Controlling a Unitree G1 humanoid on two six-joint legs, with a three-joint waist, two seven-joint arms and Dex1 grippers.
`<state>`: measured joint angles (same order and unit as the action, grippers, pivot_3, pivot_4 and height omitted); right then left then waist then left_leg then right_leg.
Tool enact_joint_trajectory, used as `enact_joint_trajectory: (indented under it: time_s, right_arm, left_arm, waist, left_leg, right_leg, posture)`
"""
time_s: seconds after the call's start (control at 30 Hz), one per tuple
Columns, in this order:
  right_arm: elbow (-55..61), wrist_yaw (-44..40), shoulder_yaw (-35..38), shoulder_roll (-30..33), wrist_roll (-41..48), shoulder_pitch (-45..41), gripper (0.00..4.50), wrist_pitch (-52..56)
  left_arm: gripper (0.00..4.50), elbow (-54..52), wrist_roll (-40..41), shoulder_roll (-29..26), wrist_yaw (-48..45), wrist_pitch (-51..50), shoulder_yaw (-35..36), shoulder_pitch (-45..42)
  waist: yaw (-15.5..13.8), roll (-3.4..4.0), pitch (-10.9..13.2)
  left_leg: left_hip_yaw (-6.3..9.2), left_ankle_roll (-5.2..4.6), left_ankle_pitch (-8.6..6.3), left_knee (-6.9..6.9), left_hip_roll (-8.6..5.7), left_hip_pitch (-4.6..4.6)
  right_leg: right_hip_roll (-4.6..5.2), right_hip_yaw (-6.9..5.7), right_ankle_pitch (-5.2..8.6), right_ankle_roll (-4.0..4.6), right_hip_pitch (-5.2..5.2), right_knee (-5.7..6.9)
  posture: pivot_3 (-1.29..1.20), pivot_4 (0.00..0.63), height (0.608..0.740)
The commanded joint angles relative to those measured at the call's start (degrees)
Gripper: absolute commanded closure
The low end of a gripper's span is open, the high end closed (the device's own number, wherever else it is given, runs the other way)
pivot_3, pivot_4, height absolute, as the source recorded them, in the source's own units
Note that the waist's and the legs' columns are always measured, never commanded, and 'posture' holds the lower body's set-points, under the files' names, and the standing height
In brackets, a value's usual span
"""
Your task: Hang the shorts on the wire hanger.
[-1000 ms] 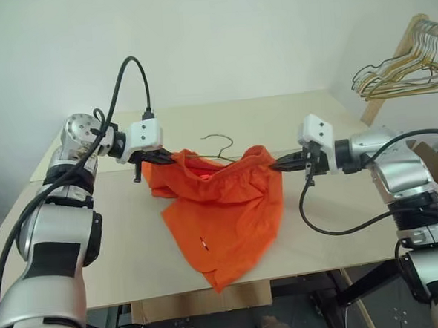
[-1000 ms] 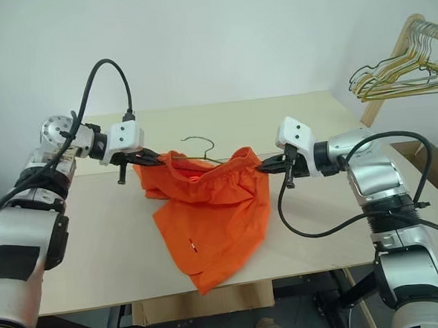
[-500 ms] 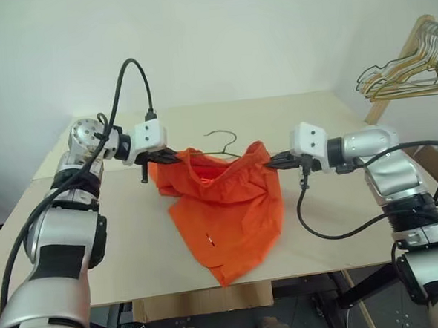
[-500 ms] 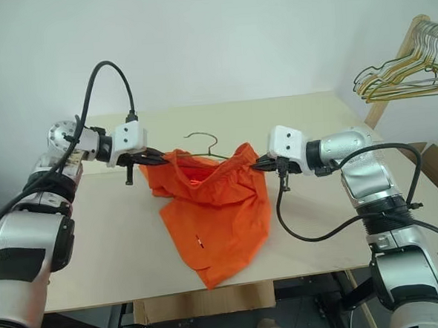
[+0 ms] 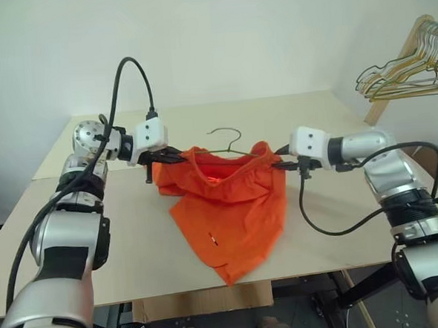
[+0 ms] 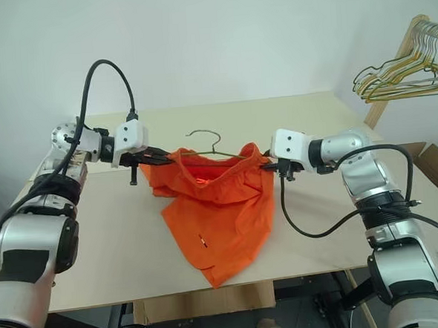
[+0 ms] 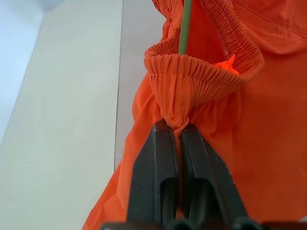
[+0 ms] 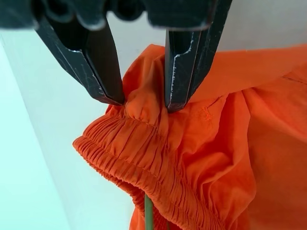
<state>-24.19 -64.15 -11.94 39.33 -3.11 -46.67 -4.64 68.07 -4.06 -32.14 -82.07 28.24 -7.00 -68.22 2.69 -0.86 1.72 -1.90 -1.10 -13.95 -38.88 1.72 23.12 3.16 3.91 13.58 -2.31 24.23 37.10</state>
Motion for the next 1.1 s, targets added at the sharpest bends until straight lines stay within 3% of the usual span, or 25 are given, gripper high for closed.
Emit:
enact_joint_trajectory:
  time_s: [0.03,0.3,0.73,0.83,0.93,1.07,1.1]
  right_arm:
    - [0.75,-1.55,1.49,0.31,1.86,-1.81,2.81,-2.43]
    - [2.92,-9.95,2.50,-0.36,8.91,-3.07,2.81,0.08]
    - [-0.69,-12.34,0.48,-1.09,6.17,-4.43,2.81,3.45]
    - [-0.76,-11.99,-0.14,-0.60,4.95,-4.38,3.37,4.99]
    - [-1.32,-10.76,-0.76,-0.58,3.26,-4.32,4.31,5.14]
    - [-1.40,-9.91,-0.91,-0.54,2.55,-4.36,4.45,5.97]
    - [-1.49,-9.70,-0.81,-0.54,2.48,-4.37,4.49,6.53]
  left_arm:
    - [4.50,-2.49,3.29,0.29,-1.01,-0.28,2.67,-0.76]
    - [4.50,-3.73,3.90,1.60,-2.70,0.11,2.77,0.52]
    - [4.50,-4.97,5.48,2.31,-3.45,-0.24,3.99,1.82]
    - [4.50,-4.90,5.53,2.20,-3.04,-0.42,4.15,1.96]
    - [4.50,-4.35,5.18,2.33,-1.58,-0.62,4.21,1.74]
    - [4.50,-3.58,5.56,2.54,-0.71,-1.92,4.68,1.26]
    - [4.23,-3.27,5.70,2.56,-0.54,-2.53,4.83,0.97]
  waist:
    - [0.02,0.00,0.00]
    - [0.08,0.00,0.00]
    - [0.10,0.01,0.00]
    - [0.08,0.01,0.00]
    - [0.04,0.01,0.00]
    - [0.09,0.01,-0.01]
    - [0.09,0.01,-0.01]
  left_leg:
    - [0.00,0.00,0.00,0.00,0.00,0.00]
    - [0.01,0.00,0.00,-0.01,0.00,-0.05]
    - [0.01,0.00,0.00,0.00,0.01,-0.05]
    - [0.01,0.00,0.00,-0.01,0.01,-0.05]
    - [0.01,0.00,0.00,-0.01,0.01,-0.05]
    - [0.01,0.00,0.00,0.00,0.00,-0.04]
    - [0.01,0.00,0.00,-0.01,0.01,-0.04]
  right_leg:
    - [0.00,0.00,0.00,0.00,0.00,0.00]
    - [0.00,0.00,0.00,0.00,-0.06,0.00]
    - [0.00,0.00,-0.01,0.01,-0.04,0.02]
    - [0.00,0.00,-0.01,0.01,-0.04,0.02]
    - [0.00,0.00,-0.01,0.01,-0.04,0.02]
    - [0.00,0.00,-0.01,0.01,-0.03,0.02]
    - [0.00,0.00,-0.01,0.01,-0.03,0.02]
  posture:
    - [-0.01,0.000,0.740]
    - [-0.02,0.000,0.740]
    - [-0.01,0.000,0.740]
    - [-0.01,0.000,0.740]
    - [-0.02,0.000,0.740]
    - [-0.02,0.000,0.740]
    - [-0.02,0.000,0.740]
